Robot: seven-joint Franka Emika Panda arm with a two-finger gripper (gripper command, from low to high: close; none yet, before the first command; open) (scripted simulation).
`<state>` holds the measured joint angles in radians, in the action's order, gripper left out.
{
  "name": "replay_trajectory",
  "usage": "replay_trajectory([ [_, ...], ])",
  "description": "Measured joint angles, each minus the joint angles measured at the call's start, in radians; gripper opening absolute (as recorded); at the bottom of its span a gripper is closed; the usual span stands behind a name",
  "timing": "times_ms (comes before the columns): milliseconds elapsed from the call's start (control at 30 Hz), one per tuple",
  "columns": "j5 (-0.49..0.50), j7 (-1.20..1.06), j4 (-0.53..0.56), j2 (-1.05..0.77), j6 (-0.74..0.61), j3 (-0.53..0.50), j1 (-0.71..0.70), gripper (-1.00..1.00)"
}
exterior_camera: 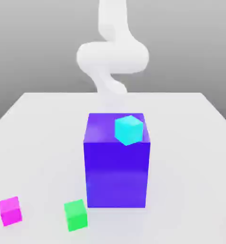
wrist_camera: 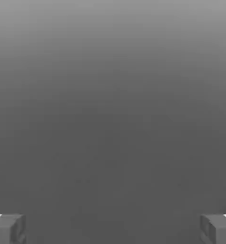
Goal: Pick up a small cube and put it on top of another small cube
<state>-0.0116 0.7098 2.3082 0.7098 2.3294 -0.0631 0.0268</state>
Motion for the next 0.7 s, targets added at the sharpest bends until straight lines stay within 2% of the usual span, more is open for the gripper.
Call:
replay_trajectory([
  [200,-0.049,-0.236,0.021,-0.218,0.074,-0.158,0.058,0.00],
  [433,-0.153,-0.539,0.043,-0.470,0.156,-0.318,0.092,0.00],
  [567,-0.232,-0.725,0.055,-0.620,0.199,-0.376,0.076,0.00],
  [700,-0.299,-0.903,0.068,-0.769,0.243,-0.388,0.013,0.00],
])
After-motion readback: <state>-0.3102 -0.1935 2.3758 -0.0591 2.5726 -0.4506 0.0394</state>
